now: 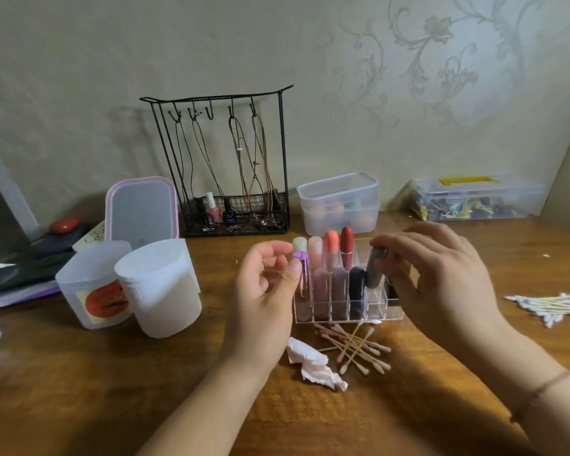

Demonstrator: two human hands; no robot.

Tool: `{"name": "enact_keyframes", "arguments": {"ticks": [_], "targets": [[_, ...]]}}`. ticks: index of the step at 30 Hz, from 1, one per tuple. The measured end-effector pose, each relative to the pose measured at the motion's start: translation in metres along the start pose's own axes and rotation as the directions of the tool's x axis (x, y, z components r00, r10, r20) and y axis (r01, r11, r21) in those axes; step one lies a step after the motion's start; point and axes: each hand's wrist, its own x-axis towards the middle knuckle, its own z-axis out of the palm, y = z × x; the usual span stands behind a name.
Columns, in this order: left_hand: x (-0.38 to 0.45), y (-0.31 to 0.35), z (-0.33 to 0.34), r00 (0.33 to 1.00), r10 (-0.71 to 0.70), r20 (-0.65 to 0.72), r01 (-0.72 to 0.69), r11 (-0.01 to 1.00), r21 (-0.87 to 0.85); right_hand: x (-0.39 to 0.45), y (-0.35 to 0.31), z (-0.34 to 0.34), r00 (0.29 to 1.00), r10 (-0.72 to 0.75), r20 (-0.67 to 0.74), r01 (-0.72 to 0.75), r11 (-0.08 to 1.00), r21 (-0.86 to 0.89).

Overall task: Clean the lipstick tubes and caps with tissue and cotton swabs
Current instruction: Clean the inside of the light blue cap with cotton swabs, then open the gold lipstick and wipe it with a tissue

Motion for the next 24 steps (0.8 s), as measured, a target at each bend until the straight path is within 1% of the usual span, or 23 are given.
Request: {"name": "enact_keyframes", "arguments": {"ticks": [1, 2, 3, 4, 5, 6, 7, 8, 11, 13, 15, 19, 20, 22, 24], "targets": [[0.001, 0.001, -0.004, 0.996, 0.024, 0.087, -0.029, 0.998, 0.063, 0.0, 0.0, 0.001, 1.0, 0.0, 0.004, 0.0, 1.0, -0.011], [0.002, 0.004, -0.009, 0.973, 0.041, 0.228, -0.081, 0.982, 0.169, 0.001, -0.001, 0.001, 1.0, 0.004, 0.005, -0.003, 1.0, -0.019], [0.002, 0.006, -0.014, 0.922, 0.034, 0.387, -0.154, 0.947, 0.283, 0.001, -0.001, 0.0, 1.0, 0.011, 0.004, -0.011, 1.0, -0.026], [0.001, 0.008, -0.018, 0.855, 0.012, 0.518, -0.236, 0.899, 0.369, 0.001, -0.001, 0.0, 1.0, 0.018, 0.006, -0.018, 0.999, -0.033], [0.001, 0.01, -0.021, 0.796, -0.018, 0.605, -0.299, 0.857, 0.419, 0.002, -0.001, -0.001, 1.0, 0.021, 0.016, -0.02, 0.999, -0.047], [0.001, 0.011, -0.023, 0.752, -0.05, 0.657, -0.338, 0.826, 0.45, 0.002, -0.001, -0.001, 0.999, 0.022, 0.041, -0.019, 0.998, -0.066], [0.0, 0.011, -0.026, 0.724, -0.083, 0.685, -0.365, 0.797, 0.482, 0.001, 0.0, 0.0, 0.997, 0.028, 0.077, -0.022, 0.996, -0.084], [0.0, 0.01, -0.027, 0.707, -0.112, 0.698, -0.391, 0.761, 0.518, 0.0, 0.001, 0.002, 0.993, 0.037, 0.116, -0.026, 0.995, -0.1], [0.001, 0.003, -0.029, 0.701, -0.181, 0.689, -0.422, 0.673, 0.607, -0.004, 0.003, 0.007, 0.976, 0.041, 0.216, -0.01, 0.99, -0.141], [0.001, 0.0, -0.03, 0.704, -0.228, 0.672, -0.411, 0.642, 0.647, -0.006, 0.003, 0.009, 0.973, 0.051, 0.227, -0.022, 0.991, -0.129], [0.003, -0.001, -0.034, 0.725, -0.258, 0.639, -0.383, 0.62, 0.684, -0.005, 0.001, 0.007, 0.985, 0.066, 0.159, -0.05, 0.994, -0.098], [0.011, -0.004, -0.049, 0.844, -0.255, 0.472, -0.26, 0.575, 0.776, -0.004, -0.008, -0.002, 0.996, 0.045, -0.072, -0.047, 0.998, -0.031], [0.014, -0.006, -0.052, 0.86, -0.264, 0.436, -0.234, 0.555, 0.798, -0.003, -0.012, -0.005, 0.993, 0.012, -0.118, -0.012, 1.0, 0.001], [0.016, -0.009, -0.057, 0.871, -0.296, 0.392, -0.191, 0.531, 0.825, -0.003, -0.021, -0.011, 0.97, -0.091, -0.225, 0.106, 0.993, 0.058], [0.019, -0.009, -0.059, 0.897, -0.279, 0.343, -0.145, 0.546, 0.825, -0.003, -0.034, -0.018, 0.92, -0.195, -0.341, 0.237, 0.968, 0.084]]}}
